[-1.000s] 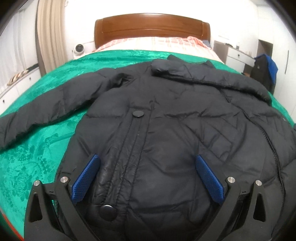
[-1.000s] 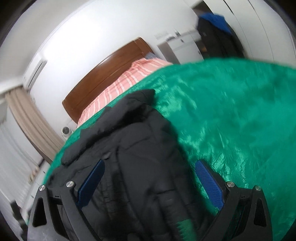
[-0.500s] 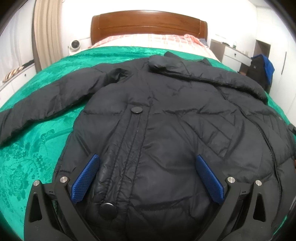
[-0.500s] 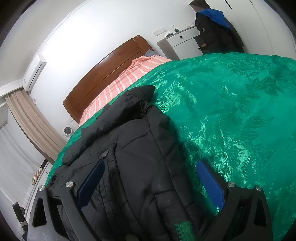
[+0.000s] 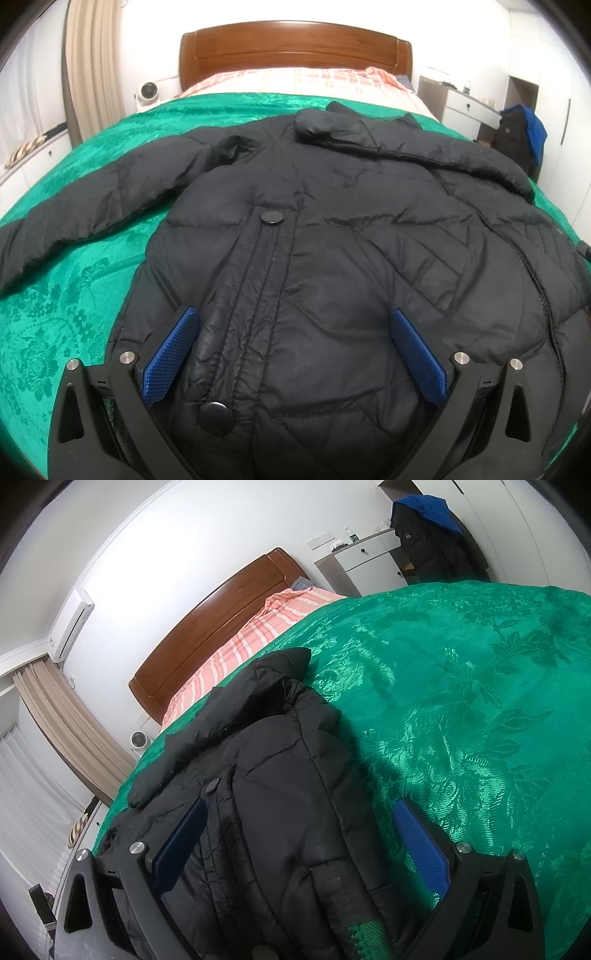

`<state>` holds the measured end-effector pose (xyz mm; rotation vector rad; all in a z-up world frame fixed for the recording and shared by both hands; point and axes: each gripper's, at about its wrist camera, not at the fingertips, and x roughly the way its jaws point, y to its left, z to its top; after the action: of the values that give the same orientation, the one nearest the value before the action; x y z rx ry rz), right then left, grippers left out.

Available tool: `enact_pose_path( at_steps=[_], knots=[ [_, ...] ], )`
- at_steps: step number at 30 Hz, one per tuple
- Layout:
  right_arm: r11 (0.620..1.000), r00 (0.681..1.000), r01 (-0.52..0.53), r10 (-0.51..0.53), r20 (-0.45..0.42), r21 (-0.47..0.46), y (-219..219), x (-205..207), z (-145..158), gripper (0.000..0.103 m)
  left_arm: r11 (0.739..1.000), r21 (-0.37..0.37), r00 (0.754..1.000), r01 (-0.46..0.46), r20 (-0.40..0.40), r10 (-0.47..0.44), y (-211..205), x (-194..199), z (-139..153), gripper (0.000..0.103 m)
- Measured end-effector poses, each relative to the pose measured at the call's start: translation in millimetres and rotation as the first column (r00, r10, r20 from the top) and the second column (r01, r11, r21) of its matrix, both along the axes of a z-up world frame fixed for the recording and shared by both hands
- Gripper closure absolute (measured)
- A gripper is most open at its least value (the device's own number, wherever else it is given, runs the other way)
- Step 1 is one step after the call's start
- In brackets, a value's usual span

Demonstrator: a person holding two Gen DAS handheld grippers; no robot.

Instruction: Fold large clothes

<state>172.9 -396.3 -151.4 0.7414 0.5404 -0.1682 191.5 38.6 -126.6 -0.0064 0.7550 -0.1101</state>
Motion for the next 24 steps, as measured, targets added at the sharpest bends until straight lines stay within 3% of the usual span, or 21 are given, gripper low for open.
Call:
enact_pose_path(
  at_steps=[24],
  knots=[
    [1.0, 1.0, -0.006, 0.006, 0.002, 0.004, 1.9, 1.1, -0.5, 0.002, 1.0, -0.001, 1.0, 0.007, -0.005, -0.007, 1.0, -2.0, 0.4, 0.0]
  ],
)
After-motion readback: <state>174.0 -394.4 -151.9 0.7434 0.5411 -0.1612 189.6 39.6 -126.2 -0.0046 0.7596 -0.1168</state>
